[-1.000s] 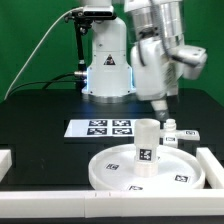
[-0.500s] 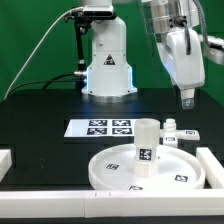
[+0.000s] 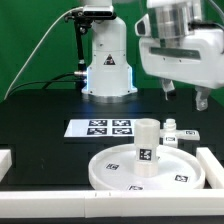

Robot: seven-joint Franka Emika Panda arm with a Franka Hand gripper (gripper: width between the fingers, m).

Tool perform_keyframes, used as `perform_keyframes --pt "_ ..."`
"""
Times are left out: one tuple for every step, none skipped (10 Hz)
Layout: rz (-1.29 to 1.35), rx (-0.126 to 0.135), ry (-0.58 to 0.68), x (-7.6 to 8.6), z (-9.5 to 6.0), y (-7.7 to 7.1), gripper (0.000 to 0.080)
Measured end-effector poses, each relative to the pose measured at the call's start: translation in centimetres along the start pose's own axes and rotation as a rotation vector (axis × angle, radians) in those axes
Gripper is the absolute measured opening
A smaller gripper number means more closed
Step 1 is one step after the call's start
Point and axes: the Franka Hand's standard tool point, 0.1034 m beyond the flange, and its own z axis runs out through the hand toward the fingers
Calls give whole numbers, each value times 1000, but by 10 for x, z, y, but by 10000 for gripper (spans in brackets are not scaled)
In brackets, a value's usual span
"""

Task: Assemble round table

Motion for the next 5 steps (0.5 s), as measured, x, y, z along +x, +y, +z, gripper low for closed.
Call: perform_keyframes --pt "-47 -11 12 -3 5 0 649" --pt "-98 1 41 -8 7 -1 649" --pt "-172 -4 39 -6 7 0 649" --pt "-224 -5 40 -5 7 1 649" --pt "-274 -7 40 -5 7 1 649"
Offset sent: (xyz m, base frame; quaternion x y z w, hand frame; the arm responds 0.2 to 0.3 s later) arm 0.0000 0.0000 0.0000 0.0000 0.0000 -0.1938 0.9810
